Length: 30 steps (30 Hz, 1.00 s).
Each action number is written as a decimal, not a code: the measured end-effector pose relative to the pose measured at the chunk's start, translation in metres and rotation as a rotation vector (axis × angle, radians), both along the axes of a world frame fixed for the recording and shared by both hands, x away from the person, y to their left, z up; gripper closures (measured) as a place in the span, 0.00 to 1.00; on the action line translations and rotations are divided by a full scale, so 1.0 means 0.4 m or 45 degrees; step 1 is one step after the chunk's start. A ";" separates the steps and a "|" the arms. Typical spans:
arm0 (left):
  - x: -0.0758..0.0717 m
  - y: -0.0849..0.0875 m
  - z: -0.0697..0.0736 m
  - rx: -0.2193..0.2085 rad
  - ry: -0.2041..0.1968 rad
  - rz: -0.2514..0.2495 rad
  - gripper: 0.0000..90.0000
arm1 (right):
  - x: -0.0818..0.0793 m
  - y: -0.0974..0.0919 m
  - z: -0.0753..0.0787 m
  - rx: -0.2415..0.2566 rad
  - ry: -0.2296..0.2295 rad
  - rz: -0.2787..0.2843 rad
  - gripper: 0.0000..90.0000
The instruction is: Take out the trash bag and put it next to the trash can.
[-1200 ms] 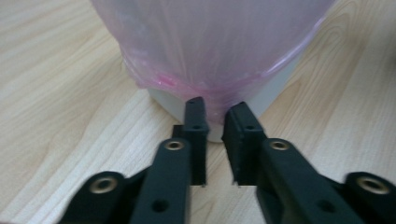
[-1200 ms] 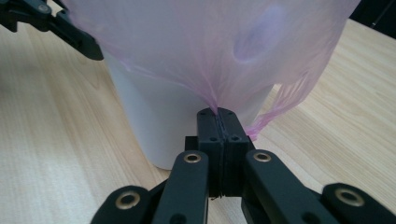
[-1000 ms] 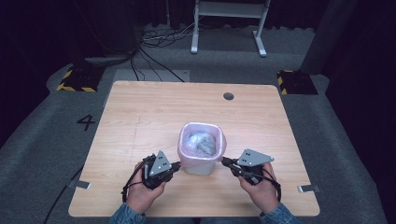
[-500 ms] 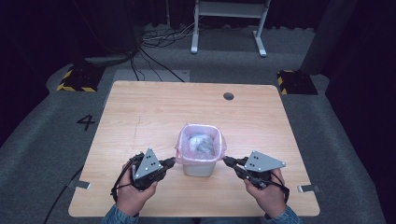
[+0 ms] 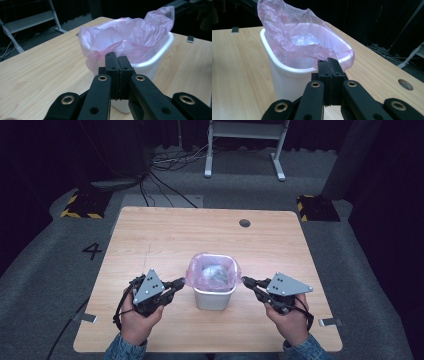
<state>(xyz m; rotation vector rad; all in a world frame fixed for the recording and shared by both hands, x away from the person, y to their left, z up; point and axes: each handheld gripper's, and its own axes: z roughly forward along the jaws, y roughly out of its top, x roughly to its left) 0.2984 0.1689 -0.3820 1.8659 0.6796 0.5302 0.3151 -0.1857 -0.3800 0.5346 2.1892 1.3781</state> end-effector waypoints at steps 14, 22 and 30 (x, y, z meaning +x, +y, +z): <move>0.105 -0.024 -0.085 0.061 0.224 0.055 0.99 | 0.075 0.015 -0.051 -0.050 0.129 -0.053 1.00; 0.089 -0.017 -0.089 0.059 0.177 0.104 0.69 | 0.067 -0.009 -0.053 -0.002 0.120 -0.080 0.57; 0.089 -0.015 -0.098 0.104 0.173 0.145 0.36 | 0.072 -0.035 -0.072 -0.044 0.249 -0.088 0.32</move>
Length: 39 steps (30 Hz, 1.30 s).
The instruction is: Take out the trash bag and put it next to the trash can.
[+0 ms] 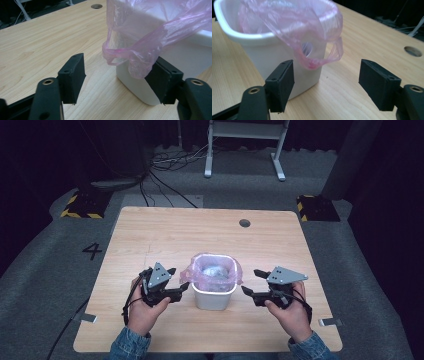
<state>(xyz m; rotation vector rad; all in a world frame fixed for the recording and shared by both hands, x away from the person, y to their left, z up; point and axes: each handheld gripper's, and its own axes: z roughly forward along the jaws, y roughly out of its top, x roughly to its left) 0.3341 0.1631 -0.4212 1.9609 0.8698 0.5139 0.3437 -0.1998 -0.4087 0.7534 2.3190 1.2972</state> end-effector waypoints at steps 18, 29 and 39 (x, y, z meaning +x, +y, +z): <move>0.001 -0.011 0.026 -0.009 0.050 -0.010 0.82 | 0.088 0.050 0.004 0.046 0.042 -0.107 0.83; -0.022 -0.003 0.067 -0.133 0.015 -0.016 0.83 | 0.075 0.100 0.106 0.103 -0.116 -0.058 0.94; -0.035 -0.051 0.115 -0.107 -0.073 -0.114 0.81 | 0.049 0.186 0.153 0.081 -0.174 0.088 0.94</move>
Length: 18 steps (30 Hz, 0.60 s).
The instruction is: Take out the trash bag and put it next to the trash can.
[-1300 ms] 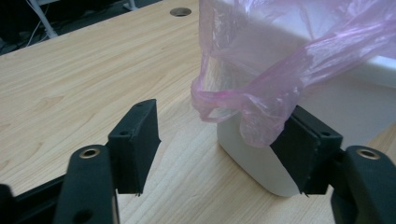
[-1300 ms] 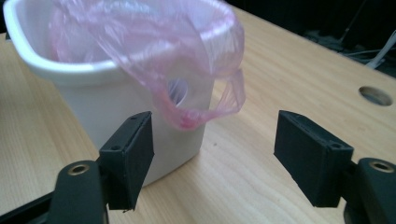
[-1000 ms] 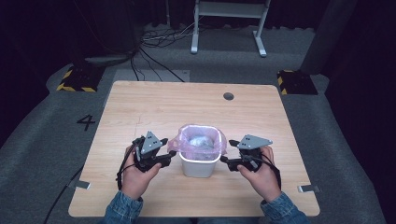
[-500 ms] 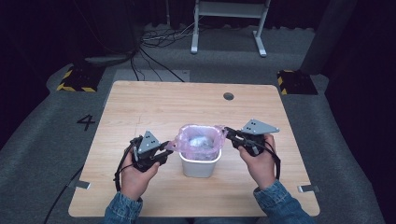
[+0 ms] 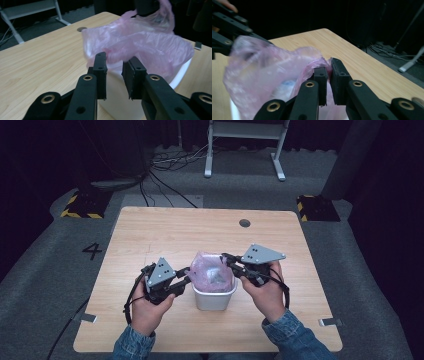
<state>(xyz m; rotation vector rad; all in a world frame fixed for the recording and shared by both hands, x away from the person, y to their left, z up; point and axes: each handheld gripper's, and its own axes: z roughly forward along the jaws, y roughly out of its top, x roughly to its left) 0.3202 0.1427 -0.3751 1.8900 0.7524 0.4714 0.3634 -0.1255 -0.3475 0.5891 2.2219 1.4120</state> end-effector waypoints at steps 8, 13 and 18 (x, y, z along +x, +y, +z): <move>0.015 -0.052 0.005 0.045 -0.018 -0.080 0.63 | -0.032 0.063 0.018 -0.014 -0.019 0.161 0.92; 0.016 -0.079 0.000 0.074 -0.025 -0.095 0.55 | -0.050 0.097 0.022 -0.037 -0.029 0.253 0.90; 0.023 -0.089 0.001 0.064 -0.018 -0.117 0.55 | -0.067 0.118 0.022 -0.057 -0.043 0.317 0.90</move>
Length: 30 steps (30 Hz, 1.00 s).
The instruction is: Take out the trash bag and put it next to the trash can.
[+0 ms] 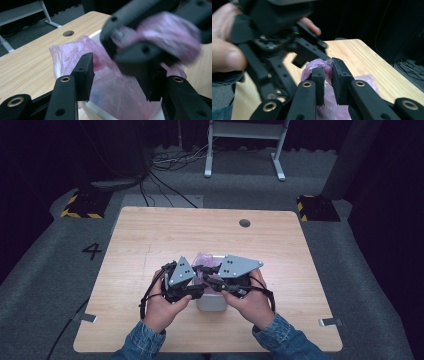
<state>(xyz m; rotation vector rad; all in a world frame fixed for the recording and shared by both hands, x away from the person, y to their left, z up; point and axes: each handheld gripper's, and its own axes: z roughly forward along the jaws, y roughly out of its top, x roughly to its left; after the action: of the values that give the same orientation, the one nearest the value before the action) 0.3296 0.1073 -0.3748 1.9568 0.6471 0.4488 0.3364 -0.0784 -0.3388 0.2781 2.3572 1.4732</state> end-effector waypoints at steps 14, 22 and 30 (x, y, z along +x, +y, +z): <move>0.006 -0.011 0.006 0.001 0.023 -0.031 0.98 | -0.006 -0.087 0.005 0.061 0.005 -0.122 0.52; 0.005 -0.014 0.015 -0.053 0.017 0.011 0.98 | 0.002 -0.198 0.001 0.066 0.128 -0.305 0.40; 0.003 -0.019 0.020 -0.071 0.022 0.005 0.98 | 0.013 -0.130 -0.051 -0.022 0.255 -0.154 0.30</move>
<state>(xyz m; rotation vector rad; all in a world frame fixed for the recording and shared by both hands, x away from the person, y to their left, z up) 0.3306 0.0996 -0.3669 1.9087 0.6677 0.4127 0.3417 -0.1304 -0.3591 0.5786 2.4566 1.4264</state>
